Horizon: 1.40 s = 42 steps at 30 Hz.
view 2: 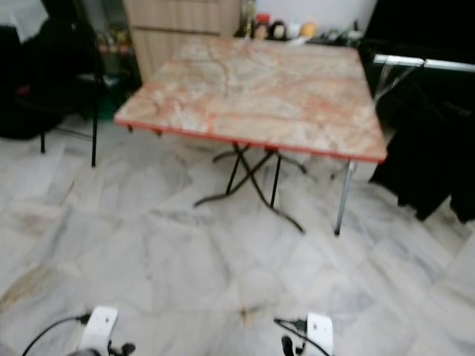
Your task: Hang hanger
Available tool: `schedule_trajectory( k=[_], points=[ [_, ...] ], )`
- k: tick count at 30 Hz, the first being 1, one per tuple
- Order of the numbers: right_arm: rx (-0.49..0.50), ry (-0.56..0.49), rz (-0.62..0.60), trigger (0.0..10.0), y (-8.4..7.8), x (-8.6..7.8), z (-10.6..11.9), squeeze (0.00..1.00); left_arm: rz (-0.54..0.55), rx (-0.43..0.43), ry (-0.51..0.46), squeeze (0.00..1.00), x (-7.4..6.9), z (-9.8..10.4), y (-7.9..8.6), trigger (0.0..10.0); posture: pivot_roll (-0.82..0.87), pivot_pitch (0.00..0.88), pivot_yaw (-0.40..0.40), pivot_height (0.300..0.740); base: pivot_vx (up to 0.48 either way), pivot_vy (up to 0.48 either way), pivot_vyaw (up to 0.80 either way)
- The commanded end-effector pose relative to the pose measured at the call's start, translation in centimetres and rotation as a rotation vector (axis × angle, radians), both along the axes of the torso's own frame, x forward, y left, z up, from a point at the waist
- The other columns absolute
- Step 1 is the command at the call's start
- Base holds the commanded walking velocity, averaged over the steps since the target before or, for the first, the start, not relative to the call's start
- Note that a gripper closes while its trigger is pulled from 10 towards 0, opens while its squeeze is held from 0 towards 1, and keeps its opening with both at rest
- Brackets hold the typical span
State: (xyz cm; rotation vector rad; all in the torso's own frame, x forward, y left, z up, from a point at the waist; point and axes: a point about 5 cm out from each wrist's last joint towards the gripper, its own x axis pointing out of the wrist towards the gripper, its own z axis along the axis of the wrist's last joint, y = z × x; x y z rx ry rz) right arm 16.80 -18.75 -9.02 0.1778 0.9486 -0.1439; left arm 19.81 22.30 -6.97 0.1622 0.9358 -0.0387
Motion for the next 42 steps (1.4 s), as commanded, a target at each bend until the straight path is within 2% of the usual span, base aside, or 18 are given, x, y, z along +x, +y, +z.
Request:
schedule_trajectory(
  k=[1,13,20,42],
  points=[
    [-0.02,0.006,-0.017,10.0,-0.78,-0.3,-0.03,0.0,-0.024,-0.007,0.017,0.0,-0.2,-0.28,-0.73,10.0,-0.09,0.0,-0.008,0.74,0.0,-0.375,0.0],
    [-0.032,0.018,-0.003,10.0,-1.03,-0.48,-0.08,0.0,-0.028,-0.017,0.017,0.0,-0.32,-0.39,-0.98,10.0,-0.1,0.0,-0.019,0.74,0.0,-0.377,0.0],
    [-0.037,0.025,-0.001,10.0,-0.96,-0.55,-0.13,0.0,-0.029,-0.016,0.022,0.0,-0.38,-0.39,-0.84,10.0,-0.11,0.0,-0.011,0.74,0.0,-0.375,-0.72],
    [-0.023,-0.015,-0.059,10.0,-0.77,-0.15,0.07,0.0,-0.031,-0.014,0.023,0.0,-0.09,-0.2,-0.59,10.0,-0.13,0.0,0.006,0.74,0.0,-0.376,0.0]
  ],
)
